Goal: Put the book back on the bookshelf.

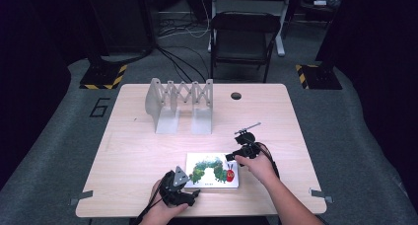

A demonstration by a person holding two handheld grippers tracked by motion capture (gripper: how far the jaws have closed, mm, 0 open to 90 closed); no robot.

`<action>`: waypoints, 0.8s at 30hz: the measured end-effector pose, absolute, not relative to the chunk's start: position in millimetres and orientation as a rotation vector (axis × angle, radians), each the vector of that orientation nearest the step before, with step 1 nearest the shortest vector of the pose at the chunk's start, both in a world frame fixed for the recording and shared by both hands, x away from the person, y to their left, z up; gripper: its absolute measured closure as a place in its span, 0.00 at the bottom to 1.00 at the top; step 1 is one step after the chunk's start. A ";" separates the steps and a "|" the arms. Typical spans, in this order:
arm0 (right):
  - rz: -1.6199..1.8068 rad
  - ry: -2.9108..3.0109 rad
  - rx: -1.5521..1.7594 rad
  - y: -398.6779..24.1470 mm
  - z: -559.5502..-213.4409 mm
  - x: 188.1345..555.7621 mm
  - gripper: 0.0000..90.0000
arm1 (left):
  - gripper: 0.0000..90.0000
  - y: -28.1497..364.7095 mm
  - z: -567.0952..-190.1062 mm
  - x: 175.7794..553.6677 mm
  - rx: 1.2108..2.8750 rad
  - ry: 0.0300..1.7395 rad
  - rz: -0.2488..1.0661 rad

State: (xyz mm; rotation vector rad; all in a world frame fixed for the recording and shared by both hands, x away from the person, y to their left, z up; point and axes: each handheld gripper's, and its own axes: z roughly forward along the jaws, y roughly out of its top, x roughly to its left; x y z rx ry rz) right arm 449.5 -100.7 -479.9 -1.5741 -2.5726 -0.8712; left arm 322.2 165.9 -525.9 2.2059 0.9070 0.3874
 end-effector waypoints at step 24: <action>-0.916 -2.629 -1.521 -100.3 -457.0 444.3 0.51 | 0.22 163.7 -524.8 323.7 2.150 0.999 0.372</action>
